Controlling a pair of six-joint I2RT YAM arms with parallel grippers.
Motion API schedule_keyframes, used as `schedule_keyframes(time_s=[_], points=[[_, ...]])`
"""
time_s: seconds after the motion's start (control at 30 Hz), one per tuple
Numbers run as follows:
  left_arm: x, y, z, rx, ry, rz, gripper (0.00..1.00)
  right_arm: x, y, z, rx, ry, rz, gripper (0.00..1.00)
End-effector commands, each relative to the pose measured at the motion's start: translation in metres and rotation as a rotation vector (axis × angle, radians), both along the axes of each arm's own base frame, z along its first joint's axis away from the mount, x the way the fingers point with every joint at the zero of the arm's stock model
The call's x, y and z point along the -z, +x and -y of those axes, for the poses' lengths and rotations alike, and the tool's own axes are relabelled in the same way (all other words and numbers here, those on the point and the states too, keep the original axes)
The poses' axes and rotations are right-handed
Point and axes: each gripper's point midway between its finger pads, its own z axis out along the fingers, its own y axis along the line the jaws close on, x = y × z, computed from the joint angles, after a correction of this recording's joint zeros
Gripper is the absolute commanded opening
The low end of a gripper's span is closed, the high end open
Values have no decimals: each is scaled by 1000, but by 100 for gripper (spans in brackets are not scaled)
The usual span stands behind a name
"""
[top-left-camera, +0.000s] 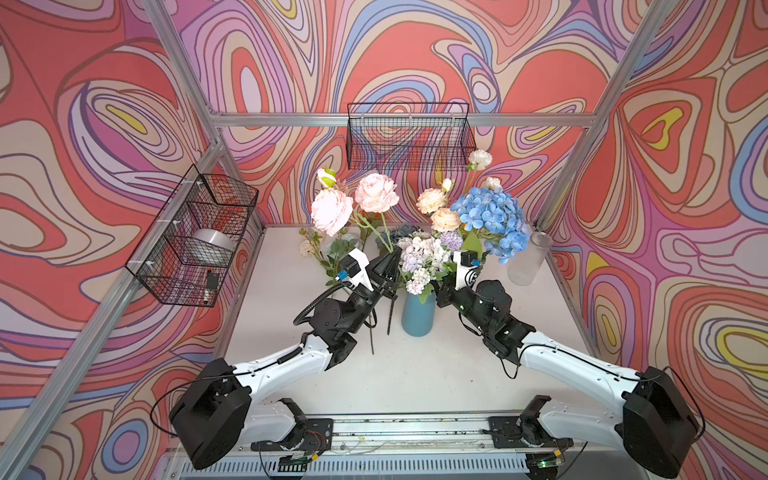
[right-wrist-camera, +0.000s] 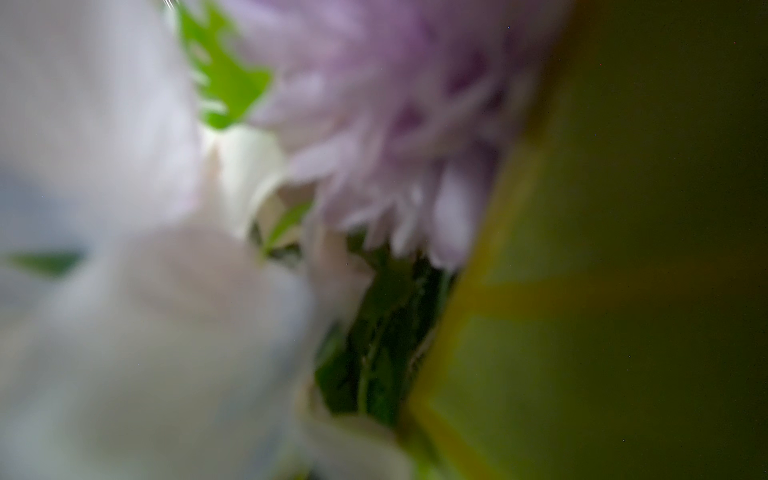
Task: Arrange the flowers into the vase
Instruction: 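Lower the pink rose stems into the teal vase with the left gripper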
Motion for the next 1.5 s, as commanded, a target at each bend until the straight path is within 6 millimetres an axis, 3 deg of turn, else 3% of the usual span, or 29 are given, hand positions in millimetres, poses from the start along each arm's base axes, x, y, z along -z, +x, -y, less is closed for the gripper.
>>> schedule_keyframes(time_s=[0.0,0.33,0.57,0.67,0.8,1.07,1.47], points=[[-21,-1,-5,-33,-53,67,0,-19,-3,1,-8,50,48,19],[-5,17,11,1,-67,-7,0,-17,-4,0,-22,38,48,18],[-41,-4,3,36,-97,85,0,-17,-5,-1,-23,29,52,18],[-43,-4,-2,50,-140,52,0,-17,-4,0,-21,27,55,19],[-24,7,-1,58,-174,-36,0,-14,-4,-1,-21,25,49,18],[24,29,19,45,-94,-123,0,-14,-3,-1,-19,23,50,18],[72,11,21,20,-24,-210,0,-11,4,1,16,-10,40,18]])
